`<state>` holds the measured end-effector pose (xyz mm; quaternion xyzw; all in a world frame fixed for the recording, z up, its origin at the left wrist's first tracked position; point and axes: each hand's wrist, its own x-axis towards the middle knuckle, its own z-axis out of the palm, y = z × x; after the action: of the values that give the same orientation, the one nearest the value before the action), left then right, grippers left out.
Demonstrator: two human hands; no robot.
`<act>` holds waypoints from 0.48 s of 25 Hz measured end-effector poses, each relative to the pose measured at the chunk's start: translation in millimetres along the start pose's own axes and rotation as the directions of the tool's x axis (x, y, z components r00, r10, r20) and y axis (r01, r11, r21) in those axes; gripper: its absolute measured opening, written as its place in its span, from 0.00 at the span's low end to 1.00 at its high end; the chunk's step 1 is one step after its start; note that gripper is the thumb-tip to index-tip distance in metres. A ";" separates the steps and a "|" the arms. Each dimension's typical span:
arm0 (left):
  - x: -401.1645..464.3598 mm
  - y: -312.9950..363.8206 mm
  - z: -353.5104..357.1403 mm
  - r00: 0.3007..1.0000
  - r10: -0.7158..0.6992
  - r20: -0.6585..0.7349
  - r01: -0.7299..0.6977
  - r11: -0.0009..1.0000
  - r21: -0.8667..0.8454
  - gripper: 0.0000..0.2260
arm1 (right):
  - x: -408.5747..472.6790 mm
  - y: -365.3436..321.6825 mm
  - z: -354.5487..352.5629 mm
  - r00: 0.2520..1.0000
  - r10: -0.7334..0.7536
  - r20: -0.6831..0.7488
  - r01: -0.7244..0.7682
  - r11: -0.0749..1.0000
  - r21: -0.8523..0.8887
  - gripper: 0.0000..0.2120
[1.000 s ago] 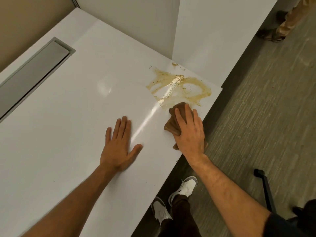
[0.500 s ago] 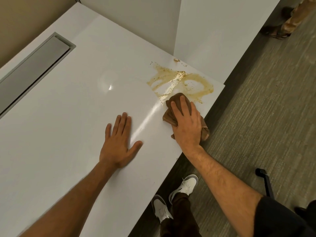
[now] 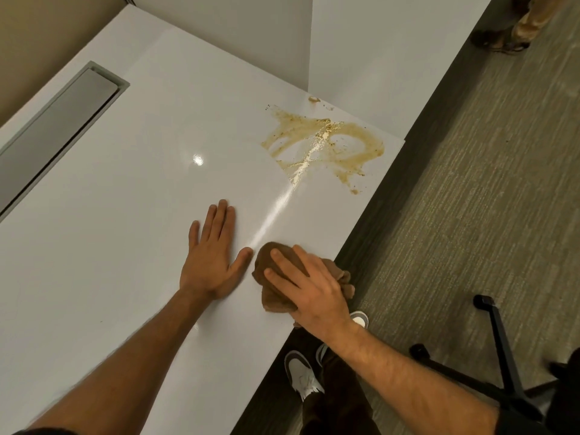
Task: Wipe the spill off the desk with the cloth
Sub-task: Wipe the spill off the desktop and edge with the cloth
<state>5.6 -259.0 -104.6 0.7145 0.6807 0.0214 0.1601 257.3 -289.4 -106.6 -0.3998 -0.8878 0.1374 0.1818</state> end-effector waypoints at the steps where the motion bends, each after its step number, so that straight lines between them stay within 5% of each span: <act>1: 0.2 -0.6 0.5 1.000 0.001 0.000 -0.001 1.000 0.003 0.39 | -2.0 7.5 -5.5 0.999 -0.045 -0.004 0.045 0.997 0.058 0.35; 5: -1.3 0.3 1.0 1.000 0.004 -0.005 -0.004 1.000 0.009 0.38 | 10.7 34.0 -35.7 0.974 0.210 -0.089 -0.151 0.886 0.438 0.30; 7: -1.3 1.0 0.9 1.000 0.005 -0.009 -0.005 1.000 -0.002 0.38 | 19.8 34.1 -37.5 0.931 0.355 -0.088 -0.273 0.835 0.478 0.29; 9: 0.1 0.3 2.3 1.000 0.005 -0.017 -0.005 1.000 -0.010 0.37 | 25.5 18.1 -27.7 0.918 0.397 -0.018 -0.363 0.856 0.367 0.29; 12: 0.7 -1.5 3.8 1.000 0.003 -0.025 -0.004 1.000 -0.016 0.36 | 19.8 -12.7 -3.0 0.974 0.226 -0.029 -0.221 0.968 0.120 0.31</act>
<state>5.1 -259.1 -108.7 0.7140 0.6813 0.0360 0.1571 238.0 -282.3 -94.8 -0.4890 -0.8234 0.1998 0.2072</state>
